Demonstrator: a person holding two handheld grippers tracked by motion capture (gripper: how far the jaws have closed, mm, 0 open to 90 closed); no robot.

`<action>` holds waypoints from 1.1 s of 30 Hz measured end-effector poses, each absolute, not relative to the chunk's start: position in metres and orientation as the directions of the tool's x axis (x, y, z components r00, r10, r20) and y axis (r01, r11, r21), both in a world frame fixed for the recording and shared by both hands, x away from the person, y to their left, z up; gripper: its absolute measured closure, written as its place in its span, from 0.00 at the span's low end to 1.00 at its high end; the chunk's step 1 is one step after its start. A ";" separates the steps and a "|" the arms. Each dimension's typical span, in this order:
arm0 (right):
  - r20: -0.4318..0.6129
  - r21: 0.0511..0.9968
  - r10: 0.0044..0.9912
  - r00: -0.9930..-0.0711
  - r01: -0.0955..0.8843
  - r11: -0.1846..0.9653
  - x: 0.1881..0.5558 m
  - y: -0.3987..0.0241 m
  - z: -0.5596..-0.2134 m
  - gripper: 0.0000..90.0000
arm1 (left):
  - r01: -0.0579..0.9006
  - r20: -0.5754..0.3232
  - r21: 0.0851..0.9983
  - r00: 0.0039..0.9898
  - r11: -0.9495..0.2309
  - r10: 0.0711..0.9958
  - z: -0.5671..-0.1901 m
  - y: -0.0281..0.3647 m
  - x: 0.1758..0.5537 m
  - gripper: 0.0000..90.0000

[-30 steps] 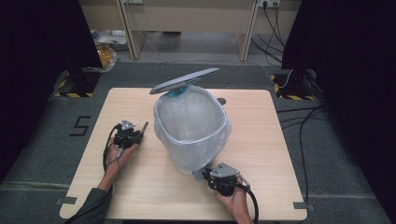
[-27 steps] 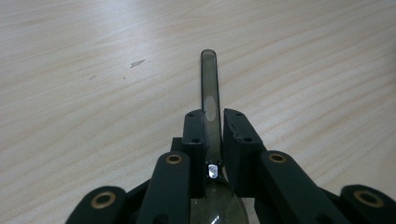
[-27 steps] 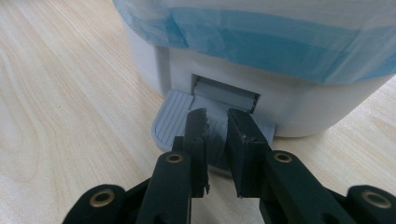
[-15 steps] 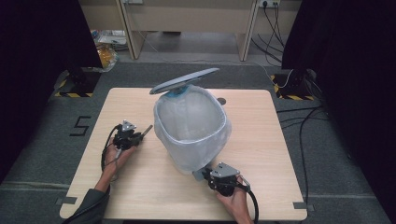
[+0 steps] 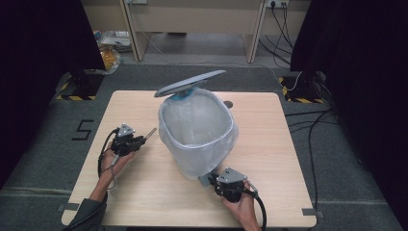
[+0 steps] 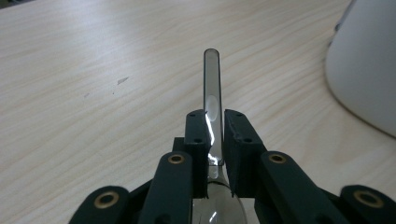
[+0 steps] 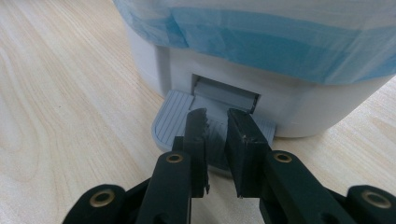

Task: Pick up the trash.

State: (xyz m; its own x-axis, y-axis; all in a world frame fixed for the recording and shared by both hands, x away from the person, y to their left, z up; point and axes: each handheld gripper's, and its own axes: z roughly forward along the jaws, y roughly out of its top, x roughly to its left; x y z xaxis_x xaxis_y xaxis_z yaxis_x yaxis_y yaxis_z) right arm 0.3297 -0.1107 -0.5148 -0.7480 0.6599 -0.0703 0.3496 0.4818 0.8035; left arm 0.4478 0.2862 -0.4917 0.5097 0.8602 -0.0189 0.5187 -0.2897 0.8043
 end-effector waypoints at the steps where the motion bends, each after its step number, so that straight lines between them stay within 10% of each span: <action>1: -0.071 0.804 0.660 -0.748 0.349 0.482 0.330 -0.111 -0.515 0.87 | 0.513 -0.015 0.806 0.516 -0.295 0.856 -0.489 0.288 0.446 0.89; 33: -0.078 0.804 0.659 -0.748 0.344 0.485 0.330 -0.111 -0.515 0.87 | 0.346 0.053 0.880 0.608 -0.324 0.792 -0.395 0.303 0.376 0.89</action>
State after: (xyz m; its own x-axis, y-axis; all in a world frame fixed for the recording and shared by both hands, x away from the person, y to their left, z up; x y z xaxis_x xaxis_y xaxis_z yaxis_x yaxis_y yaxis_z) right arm 0.3296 -0.1105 -0.5148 -0.7478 0.6594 -0.0777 0.3442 0.4850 0.8039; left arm 0.3761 0.3027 -0.3955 0.6079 0.7922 0.0531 0.3460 -0.3245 0.8803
